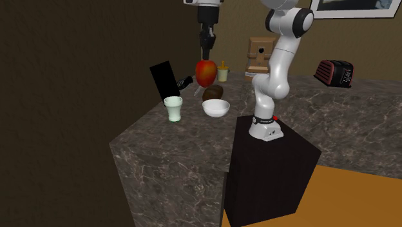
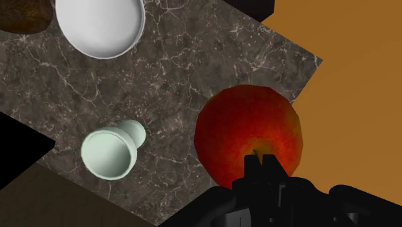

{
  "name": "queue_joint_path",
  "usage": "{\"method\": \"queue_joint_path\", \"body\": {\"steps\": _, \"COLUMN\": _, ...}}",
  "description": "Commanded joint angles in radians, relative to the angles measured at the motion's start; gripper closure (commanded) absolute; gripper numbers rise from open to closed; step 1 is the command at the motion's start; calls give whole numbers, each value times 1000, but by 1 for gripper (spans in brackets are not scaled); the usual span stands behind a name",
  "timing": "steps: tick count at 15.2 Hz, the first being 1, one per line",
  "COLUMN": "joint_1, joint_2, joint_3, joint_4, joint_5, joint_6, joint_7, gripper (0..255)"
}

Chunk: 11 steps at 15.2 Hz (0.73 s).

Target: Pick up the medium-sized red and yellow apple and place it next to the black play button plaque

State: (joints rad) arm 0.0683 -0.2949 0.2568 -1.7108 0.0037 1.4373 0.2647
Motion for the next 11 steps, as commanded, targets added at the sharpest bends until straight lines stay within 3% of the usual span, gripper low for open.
{"method": "queue_joint_path", "body": {"steps": 1, "joint_1": 0, "joint_2": 14, "joint_3": 2, "joint_4": 44, "joint_5": -3, "joint_6": -31, "joint_7": 3, "gripper": 255}}
{"method": "queue_joint_path", "body": {"steps": 11, "joint_1": -2, "joint_2": 98, "joint_3": 14, "joint_4": 277, "joint_5": -23, "joint_6": -183, "joint_7": 11, "gripper": 255}}
